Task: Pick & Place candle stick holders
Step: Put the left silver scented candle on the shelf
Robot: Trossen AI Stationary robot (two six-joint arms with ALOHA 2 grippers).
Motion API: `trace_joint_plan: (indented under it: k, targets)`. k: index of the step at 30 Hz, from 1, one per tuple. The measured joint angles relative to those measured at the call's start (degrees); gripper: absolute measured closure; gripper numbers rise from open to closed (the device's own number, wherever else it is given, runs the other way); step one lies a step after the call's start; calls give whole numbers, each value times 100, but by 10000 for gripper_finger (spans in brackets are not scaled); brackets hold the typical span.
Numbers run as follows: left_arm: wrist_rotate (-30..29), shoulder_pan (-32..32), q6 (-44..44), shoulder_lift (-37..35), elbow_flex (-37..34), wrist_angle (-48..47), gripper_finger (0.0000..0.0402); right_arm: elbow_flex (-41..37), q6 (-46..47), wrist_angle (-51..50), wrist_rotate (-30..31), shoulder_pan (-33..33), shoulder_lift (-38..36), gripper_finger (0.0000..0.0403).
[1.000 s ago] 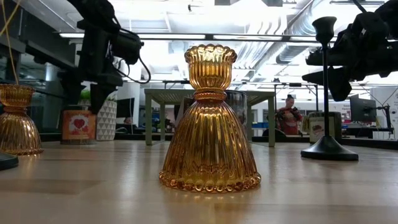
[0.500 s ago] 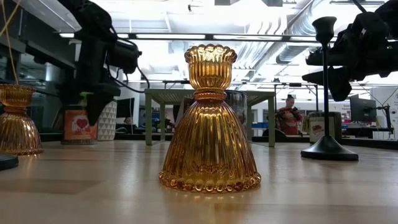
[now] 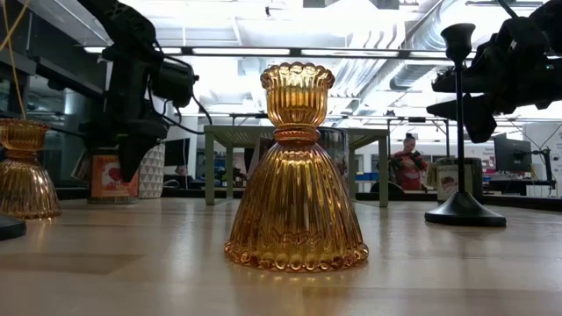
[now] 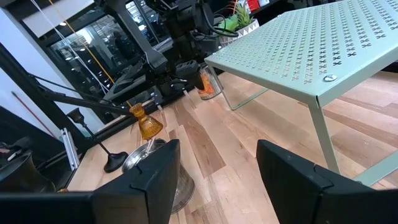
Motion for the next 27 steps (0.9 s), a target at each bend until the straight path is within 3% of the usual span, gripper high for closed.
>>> trace_joint_plan:
  k: [6, 18, 27]
  targets:
    - [16, 0, 0, -4, 2, 90, 47, 0, 0, 2, 0, -2, 0, 197]
    - [52, -92, 10, -90, 20, 142, 47, -1, 0, 1, 0, 0, 0, 197]
    - [245, -127, -136, -293, 970, -784, 47, 0, -1, 2, 0, -2, 0, 197]
